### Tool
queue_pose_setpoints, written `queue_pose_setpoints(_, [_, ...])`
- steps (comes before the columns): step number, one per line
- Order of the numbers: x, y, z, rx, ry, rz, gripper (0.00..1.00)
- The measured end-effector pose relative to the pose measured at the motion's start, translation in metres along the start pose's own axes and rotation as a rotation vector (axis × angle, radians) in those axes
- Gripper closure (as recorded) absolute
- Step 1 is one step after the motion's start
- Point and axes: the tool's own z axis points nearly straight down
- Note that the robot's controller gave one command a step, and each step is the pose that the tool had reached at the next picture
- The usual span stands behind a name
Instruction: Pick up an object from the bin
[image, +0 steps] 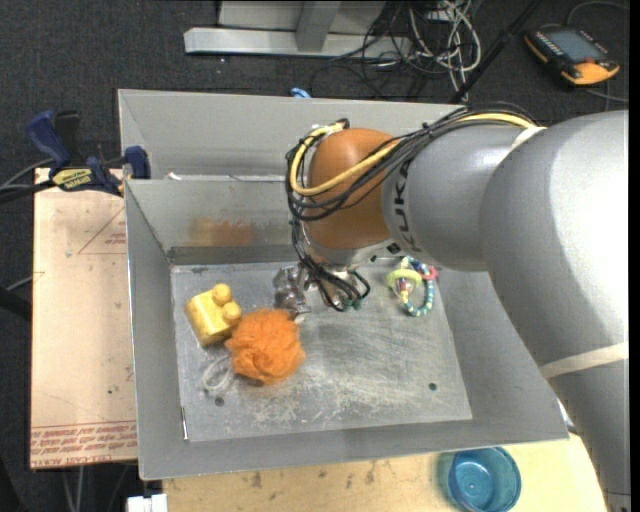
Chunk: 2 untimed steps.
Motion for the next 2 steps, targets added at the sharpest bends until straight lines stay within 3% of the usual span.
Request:
queue_pose_setpoints(1, [0.017,0.002,-0.008,0.001,-0.006,-0.138,1.0])
queue_pose_setpoints(2, [0.068,0.027,-0.017,0.001,-0.001,-0.012,0.0])
